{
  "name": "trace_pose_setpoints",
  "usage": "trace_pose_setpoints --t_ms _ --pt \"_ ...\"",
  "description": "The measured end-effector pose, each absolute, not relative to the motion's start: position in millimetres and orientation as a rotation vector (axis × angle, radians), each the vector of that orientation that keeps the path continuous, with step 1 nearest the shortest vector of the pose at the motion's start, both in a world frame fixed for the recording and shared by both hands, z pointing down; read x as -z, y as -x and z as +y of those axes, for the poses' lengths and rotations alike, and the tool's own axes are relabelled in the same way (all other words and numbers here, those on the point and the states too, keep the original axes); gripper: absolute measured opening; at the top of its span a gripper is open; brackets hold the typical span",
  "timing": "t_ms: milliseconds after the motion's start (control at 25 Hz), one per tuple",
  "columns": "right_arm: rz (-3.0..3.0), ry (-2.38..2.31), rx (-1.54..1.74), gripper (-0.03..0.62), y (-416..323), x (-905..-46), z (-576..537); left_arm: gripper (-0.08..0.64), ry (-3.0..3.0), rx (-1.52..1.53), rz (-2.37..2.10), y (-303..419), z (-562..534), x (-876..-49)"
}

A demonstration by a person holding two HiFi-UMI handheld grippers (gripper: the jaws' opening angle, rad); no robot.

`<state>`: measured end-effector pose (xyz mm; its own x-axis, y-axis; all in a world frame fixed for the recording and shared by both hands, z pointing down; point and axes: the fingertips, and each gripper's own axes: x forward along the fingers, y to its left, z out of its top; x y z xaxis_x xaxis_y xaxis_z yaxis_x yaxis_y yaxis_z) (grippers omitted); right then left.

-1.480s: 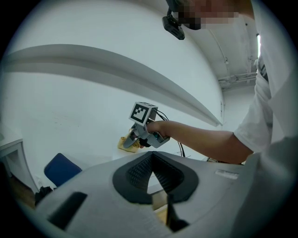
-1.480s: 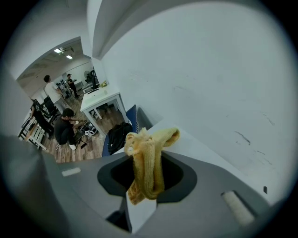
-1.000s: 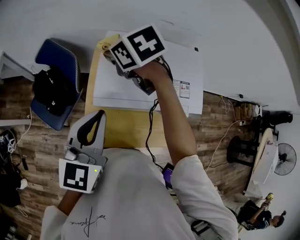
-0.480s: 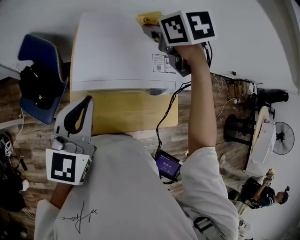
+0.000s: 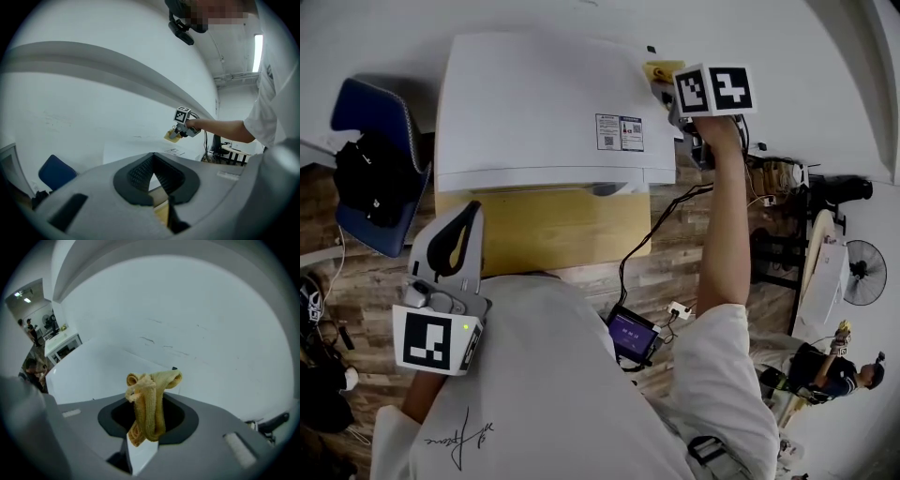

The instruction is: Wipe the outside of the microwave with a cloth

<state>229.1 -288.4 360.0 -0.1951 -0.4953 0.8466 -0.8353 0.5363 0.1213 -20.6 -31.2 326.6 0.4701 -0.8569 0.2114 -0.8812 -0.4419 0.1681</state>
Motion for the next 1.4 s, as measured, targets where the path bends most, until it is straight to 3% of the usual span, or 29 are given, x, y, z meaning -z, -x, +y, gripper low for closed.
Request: trace_pose_setpoints --t_ms 400,1400 --pt "-1.586 -1.186 -0.355 0.123 -285 -391 -284 -0.008 -2.457 -0.128 -1.495 27 -35 -326" --pt "-1.770 -1.005 -0.432 0.122 -170 -393 -251 -0.008 -2.423 -0.054 -1.488 31 -34 -326"
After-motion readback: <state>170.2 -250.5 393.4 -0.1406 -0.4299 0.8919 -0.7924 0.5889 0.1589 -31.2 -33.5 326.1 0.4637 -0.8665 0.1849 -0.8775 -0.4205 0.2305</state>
